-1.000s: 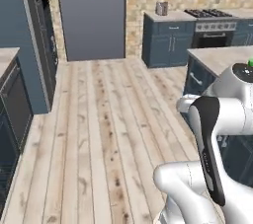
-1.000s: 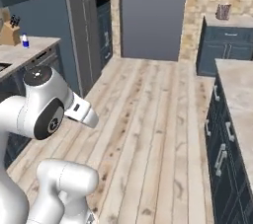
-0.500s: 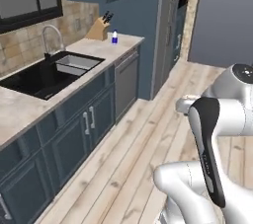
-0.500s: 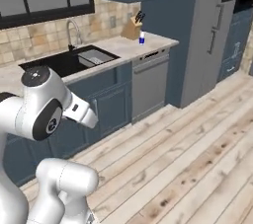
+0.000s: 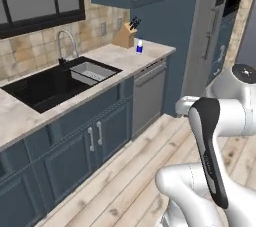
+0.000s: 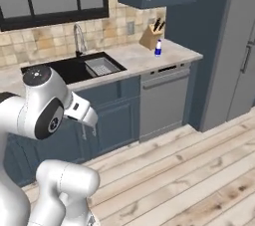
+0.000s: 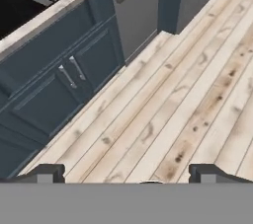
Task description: Place the drinks on the dining counter in a tight cluster.
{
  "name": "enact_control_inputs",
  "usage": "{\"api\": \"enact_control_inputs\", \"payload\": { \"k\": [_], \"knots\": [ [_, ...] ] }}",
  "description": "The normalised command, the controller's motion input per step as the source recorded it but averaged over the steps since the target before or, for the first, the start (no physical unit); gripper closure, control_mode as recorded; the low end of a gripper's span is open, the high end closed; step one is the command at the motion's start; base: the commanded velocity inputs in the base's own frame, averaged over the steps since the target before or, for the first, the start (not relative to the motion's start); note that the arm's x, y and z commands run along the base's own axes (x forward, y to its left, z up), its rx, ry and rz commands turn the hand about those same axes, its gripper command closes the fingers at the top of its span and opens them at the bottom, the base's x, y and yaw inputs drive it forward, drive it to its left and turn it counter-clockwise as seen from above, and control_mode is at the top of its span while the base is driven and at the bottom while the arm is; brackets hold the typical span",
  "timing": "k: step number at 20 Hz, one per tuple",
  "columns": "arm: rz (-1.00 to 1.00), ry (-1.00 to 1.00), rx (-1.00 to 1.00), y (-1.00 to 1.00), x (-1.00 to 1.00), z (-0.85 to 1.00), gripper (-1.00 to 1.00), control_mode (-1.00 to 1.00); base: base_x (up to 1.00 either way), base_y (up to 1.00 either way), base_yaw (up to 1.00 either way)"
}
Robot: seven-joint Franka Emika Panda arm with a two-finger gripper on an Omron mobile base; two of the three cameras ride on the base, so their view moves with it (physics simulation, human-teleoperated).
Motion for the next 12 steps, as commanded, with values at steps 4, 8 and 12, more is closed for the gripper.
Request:
{"api": "enact_control_inputs", "payload": {
  "k": [4,8,12],
  "knots": [
    [0.0,0.0,0.0,0.0,0.0,0.0,-1.0,1.0,1.0,-1.0,0.24],
    [0.0,0.0,0.0,0.0,0.0,0.0,-1.0,1.0,1.0,-1.0,0.01],
    [0.0,0.0,0.0,0.0,0.0,0.0,-1.0,1.0,1.0,-0.89,0.0]
  ]
}}
